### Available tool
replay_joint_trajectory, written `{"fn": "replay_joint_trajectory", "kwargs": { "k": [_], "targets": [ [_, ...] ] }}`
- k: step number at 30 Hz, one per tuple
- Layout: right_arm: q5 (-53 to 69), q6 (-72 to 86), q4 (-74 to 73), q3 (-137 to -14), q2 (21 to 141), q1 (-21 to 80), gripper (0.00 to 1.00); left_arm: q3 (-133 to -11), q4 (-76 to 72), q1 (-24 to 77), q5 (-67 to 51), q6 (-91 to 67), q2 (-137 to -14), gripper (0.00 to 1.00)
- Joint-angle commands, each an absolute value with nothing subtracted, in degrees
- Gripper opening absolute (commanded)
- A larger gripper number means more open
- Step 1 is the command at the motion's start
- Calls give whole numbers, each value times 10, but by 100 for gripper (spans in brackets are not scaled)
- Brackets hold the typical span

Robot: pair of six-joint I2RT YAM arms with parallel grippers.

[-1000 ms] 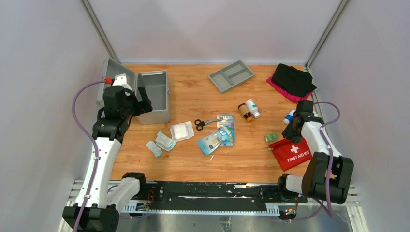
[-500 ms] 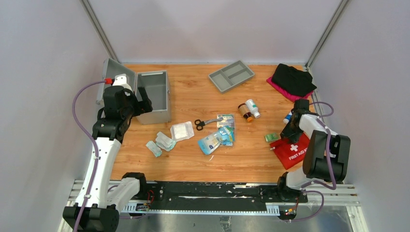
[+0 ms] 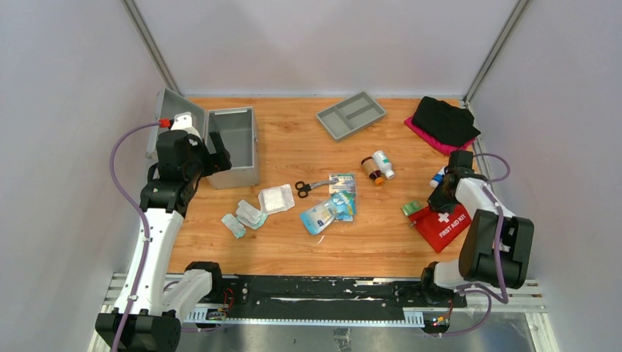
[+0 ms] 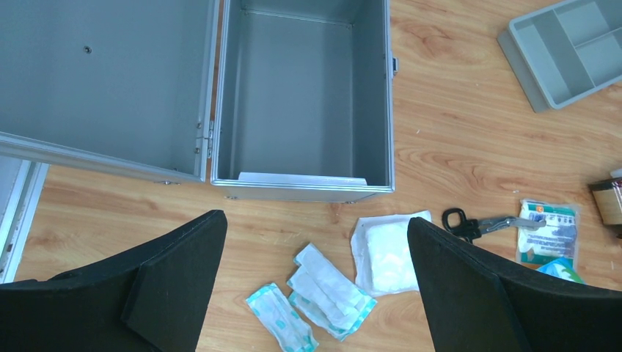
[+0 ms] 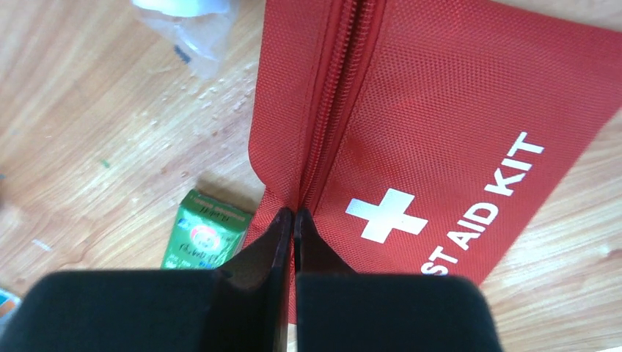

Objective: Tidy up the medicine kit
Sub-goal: Pick up the medicine pouch from the center of the board.

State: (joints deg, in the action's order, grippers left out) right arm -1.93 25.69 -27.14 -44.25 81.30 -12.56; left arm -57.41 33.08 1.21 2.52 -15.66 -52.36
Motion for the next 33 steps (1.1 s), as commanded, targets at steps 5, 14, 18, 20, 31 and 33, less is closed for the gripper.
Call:
{"fn": "replay_joint_trajectory", "kwargs": {
  "k": [5, 14, 18, 20, 31, 33],
  "targets": [
    [-23, 247, -343, -458, 703, -133, 0, -563, 303, 3, -28, -154, -525, 100],
    [74, 225, -399, -511, 613, -102, 0, -515, 208, 9, -206, -222, -530, 100],
    [125, 236, -386, -538, 594, -10, 0, -493, 163, 54, -257, -279, -532, 100],
    [142, 247, -366, -552, 592, 55, 0, -484, 150, 103, -249, -302, -531, 100],
    [105, 361, -206, -571, 623, 314, 0, -441, 43, 369, -147, -417, -561, 100],
    [81, 389, -191, -565, 629, 332, 0, -446, 43, 396, -124, -416, -568, 99]
  ]
}}
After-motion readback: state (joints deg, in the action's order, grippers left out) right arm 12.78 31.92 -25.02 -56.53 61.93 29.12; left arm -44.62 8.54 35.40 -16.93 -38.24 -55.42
